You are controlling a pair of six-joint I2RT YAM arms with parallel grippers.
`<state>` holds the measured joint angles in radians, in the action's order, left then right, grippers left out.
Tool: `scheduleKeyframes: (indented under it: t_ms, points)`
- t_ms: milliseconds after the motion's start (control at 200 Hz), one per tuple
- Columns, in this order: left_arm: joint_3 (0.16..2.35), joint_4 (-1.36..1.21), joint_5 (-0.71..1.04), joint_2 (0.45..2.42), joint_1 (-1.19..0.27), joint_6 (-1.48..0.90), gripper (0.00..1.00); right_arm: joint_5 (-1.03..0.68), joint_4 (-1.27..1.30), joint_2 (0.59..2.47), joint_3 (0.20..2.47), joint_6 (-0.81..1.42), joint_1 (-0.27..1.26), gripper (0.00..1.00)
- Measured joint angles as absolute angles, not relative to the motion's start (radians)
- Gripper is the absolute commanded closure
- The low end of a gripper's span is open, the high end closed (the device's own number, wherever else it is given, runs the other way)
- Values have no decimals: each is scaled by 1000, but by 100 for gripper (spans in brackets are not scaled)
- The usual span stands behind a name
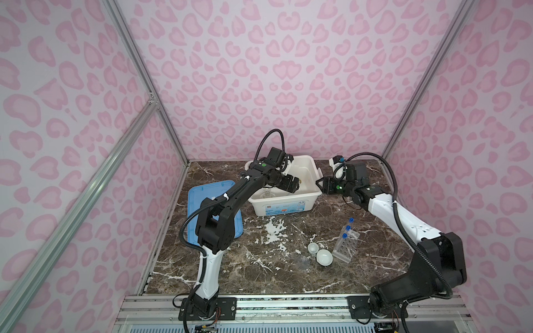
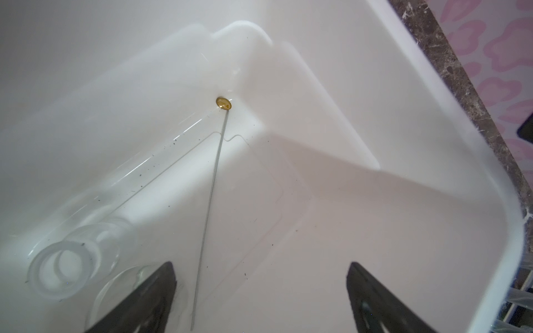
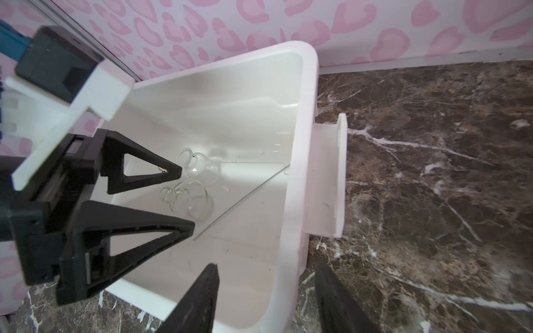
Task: Organize the chemistry lab equipment
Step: 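Withdraw the left gripper from the bin while right gripper moves to the spoon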
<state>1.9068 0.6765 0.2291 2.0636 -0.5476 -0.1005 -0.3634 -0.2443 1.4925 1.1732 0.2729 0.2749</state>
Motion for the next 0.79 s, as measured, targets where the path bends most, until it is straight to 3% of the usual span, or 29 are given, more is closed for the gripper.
scheduleKeyframes:
  t_ms: [160, 450, 795]
  points:
    - [1784, 605, 133, 1916, -573, -99, 2, -322, -281, 1421, 1145, 241, 275, 42]
    - [1364, 411, -54, 1553, -662, -71, 2, -280, -347, 1301, 1093, 191, 290, 45]
    - [929, 266, -252, 1219, -672, -211, 2, -196, -572, 1207, 1110, 58, 585, 50]
